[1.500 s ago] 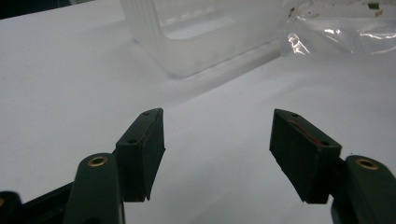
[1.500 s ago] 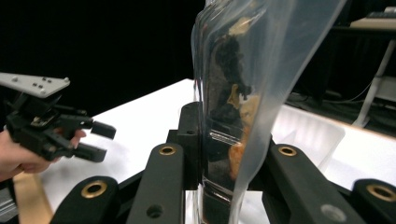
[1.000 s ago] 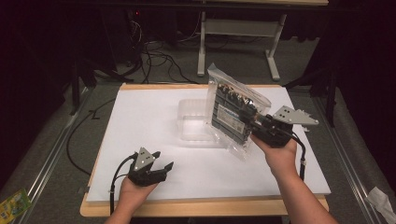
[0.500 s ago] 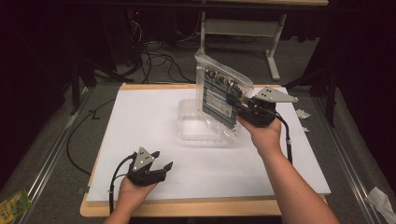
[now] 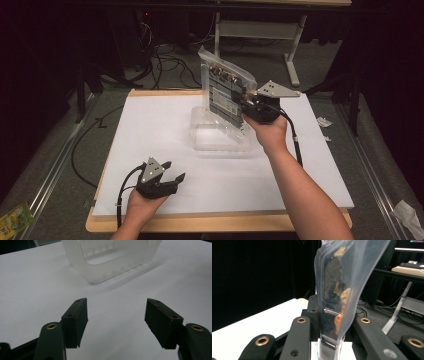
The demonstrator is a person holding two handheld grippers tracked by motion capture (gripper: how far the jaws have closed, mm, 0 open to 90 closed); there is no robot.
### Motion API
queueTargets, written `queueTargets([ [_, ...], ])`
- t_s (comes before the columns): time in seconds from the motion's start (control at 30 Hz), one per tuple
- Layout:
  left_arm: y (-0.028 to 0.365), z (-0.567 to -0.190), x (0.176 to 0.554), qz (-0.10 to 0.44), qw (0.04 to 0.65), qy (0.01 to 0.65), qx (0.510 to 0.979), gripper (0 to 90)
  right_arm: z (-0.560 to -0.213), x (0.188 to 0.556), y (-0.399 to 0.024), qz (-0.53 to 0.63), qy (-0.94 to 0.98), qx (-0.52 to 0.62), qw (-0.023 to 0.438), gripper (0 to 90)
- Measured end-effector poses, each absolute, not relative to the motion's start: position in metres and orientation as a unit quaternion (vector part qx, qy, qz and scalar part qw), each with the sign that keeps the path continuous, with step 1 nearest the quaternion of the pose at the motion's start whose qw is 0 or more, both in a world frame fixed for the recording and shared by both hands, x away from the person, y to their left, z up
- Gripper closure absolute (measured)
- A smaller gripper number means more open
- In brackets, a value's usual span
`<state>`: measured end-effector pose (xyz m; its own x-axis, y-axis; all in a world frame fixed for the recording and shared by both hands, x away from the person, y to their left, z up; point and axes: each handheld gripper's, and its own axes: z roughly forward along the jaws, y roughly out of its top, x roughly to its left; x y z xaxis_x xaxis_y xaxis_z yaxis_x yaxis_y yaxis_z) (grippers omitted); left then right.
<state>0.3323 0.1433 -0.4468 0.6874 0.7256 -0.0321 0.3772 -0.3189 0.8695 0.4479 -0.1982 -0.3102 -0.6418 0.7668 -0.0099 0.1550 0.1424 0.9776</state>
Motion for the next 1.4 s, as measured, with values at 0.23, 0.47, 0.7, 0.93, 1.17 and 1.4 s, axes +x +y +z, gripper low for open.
queueTargets([
  [0.23,0.145,-0.446,0.333,0.186,0.468,0.350,0.790,35.4,-0.320,0.462,-0.186,0.566,0.711,0.320,0.267,75.9],
  [0.47,0.145,-0.447,0.332,0.183,0.471,0.352,0.788,35.4,-0.330,0.473,-0.179,0.560,0.717,0.322,0.263,75.9],
  [0.7,0.146,-0.446,0.331,0.182,0.471,0.354,0.787,35.4,-0.342,0.479,-0.170,0.549,0.724,0.320,0.267,76.0],
  [0.93,0.146,-0.446,0.331,0.181,0.473,0.357,0.785,35.5,-0.348,0.482,-0.170,0.548,0.723,0.326,0.267,76.0],
  [1.17,0.146,-0.446,0.331,0.180,0.473,0.356,0.785,35.6,-0.358,0.486,-0.168,0.541,0.727,0.329,0.264,76.0],
  [1.4,0.146,-0.446,0.331,0.176,0.471,0.354,0.789,36.1,-0.370,0.488,-0.170,0.548,0.723,0.335,0.253,75.9],
])
